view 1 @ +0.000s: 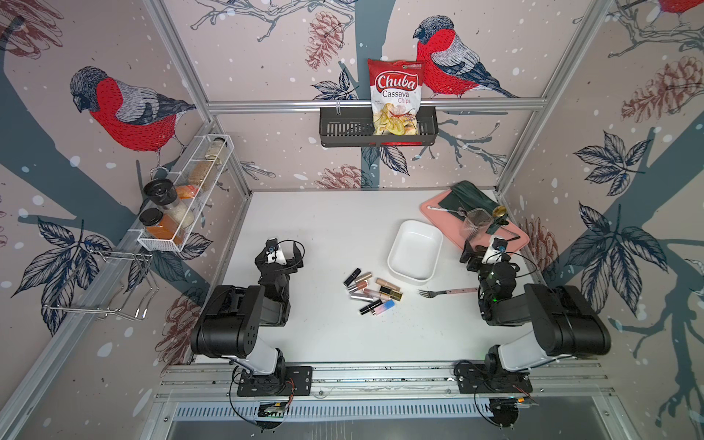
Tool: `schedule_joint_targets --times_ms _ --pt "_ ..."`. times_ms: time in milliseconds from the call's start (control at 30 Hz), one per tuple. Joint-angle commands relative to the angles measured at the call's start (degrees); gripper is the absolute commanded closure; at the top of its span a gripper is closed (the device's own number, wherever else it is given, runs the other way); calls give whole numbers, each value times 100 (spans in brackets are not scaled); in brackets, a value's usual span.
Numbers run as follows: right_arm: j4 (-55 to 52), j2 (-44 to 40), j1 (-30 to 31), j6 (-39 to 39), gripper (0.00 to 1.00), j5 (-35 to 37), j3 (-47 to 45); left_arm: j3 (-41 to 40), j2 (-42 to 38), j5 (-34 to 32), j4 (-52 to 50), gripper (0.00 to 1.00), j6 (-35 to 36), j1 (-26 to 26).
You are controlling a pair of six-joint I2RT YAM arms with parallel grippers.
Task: Put the lipstick into the storage box
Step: Pick up the storage box at the center of the board.
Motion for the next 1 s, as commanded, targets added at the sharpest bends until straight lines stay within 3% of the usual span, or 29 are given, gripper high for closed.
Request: schedule_joint_targets --times_ms 0,467,700,800,967 --pt "35 -5 6 23 0 58 7 -1 -2 43 125 1 -7 3" --pt "74 -29 49 -19 0 162 -10 -22 -101 -114 119 1 -65 -8" --pt "-1829 -1250 482 -131 0 1085 600 3 -1432 -641 -953 1 -175 -69" --pt "-2570 -1958 486 1000 0 1280 827 201 -2309 -547 -1746 1 -497 -76" --pt "-4441 -2728 208 2795 0 312 1522 1341 -3117 517 -4177 1 -1045 -75"
